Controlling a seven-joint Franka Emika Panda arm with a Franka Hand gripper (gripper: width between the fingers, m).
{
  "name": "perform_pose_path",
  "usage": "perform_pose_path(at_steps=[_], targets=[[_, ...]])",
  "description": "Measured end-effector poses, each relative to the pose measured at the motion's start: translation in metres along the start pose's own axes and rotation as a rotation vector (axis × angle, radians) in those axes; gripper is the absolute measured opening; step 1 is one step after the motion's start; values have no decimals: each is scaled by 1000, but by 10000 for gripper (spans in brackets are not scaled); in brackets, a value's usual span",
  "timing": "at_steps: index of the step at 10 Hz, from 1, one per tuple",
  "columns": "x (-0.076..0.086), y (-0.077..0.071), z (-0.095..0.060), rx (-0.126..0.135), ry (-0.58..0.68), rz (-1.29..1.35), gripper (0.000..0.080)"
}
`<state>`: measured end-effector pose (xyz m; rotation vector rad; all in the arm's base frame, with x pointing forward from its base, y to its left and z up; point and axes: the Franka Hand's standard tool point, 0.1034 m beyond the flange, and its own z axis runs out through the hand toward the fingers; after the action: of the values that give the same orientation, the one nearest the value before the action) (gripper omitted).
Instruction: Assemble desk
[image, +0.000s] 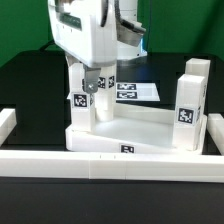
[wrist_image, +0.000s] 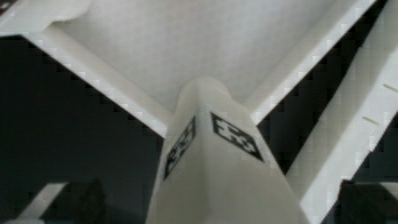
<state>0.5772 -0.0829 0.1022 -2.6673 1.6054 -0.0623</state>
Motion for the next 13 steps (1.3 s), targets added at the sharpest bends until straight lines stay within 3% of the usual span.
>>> perform_pose_path(at_steps=[1, 4, 13], targets=[[-3, -3, -1, -22, 16, -125, 649], [-8, -6, 1, -26, 14, -342, 649], [-1, -1, 0, -39, 10, -921, 649]])
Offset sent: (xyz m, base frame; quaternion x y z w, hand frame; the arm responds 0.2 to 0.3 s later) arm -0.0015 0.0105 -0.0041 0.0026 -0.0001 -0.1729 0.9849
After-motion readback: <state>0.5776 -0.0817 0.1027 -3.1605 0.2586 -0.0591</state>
